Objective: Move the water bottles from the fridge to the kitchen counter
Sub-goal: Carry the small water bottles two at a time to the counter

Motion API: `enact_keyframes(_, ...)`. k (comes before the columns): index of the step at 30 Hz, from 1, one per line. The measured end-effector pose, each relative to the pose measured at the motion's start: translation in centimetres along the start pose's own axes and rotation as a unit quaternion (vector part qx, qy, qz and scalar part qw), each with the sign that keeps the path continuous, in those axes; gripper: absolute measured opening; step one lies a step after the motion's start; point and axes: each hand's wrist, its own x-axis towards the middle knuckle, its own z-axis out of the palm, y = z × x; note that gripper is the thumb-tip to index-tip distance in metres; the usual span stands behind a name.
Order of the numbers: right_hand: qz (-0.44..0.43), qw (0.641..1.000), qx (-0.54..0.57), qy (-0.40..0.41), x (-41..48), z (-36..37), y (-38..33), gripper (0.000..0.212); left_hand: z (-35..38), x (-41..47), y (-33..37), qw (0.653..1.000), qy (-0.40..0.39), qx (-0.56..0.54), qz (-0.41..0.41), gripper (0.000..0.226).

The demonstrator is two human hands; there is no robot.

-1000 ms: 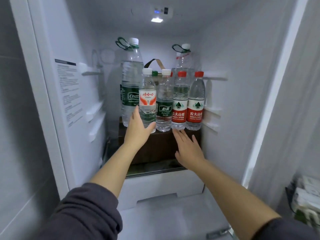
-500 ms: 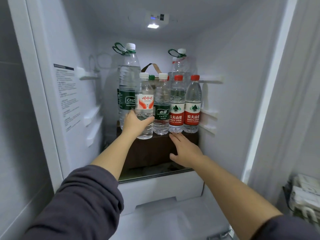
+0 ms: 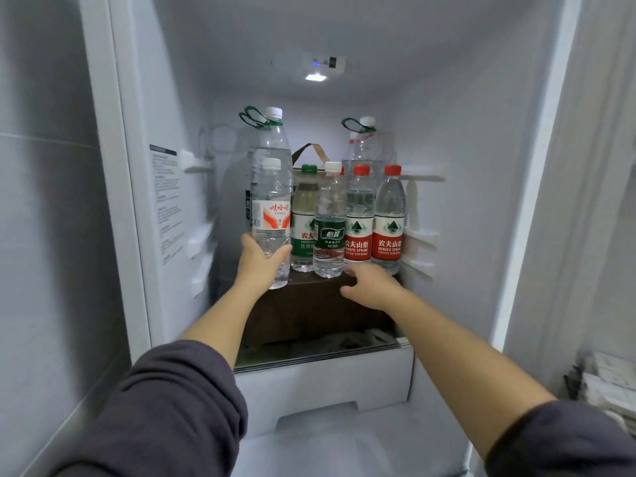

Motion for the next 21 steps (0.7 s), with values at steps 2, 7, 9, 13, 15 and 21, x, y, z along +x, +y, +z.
enact_keyframes(2,0.000,0.988,0.099,0.116,0.9,-0.6,-1.6,0.048,0.0,0.1,-0.2,1.000,0.001,-0.006,-0.003,0.071)
enact_keyframes(7,-0.012,0.929,0.249,0.272,4.2,-4.2,-6.0,0.064,0.0,0.3,-0.4,1.000,-0.017,-0.019,-0.003,0.066)
enact_keyframes(9,-0.002,0.917,0.272,0.293,5.5,-5.2,-7.2,0.068,0.0,0.4,-0.6,1.000,-0.019,-0.025,-0.002,0.067)
enact_keyframes(13,0.046,0.937,0.166,0.302,7.0,-5.3,-8.3,0.069,0.2,0.7,-1.0,1.000,-0.012,-0.022,-0.002,0.070)
enact_keyframes(15,0.056,0.943,0.124,0.305,7.2,-5.1,-8.3,0.068,0.3,0.8,-1.2,1.000,-0.010,-0.019,-0.001,0.071)
enact_keyframes(21,0.016,0.928,0.216,0.304,6.2,-5.5,-8.4,0.067,0.4,0.9,-1.1,1.000,-0.009,-0.022,0.003,0.072)
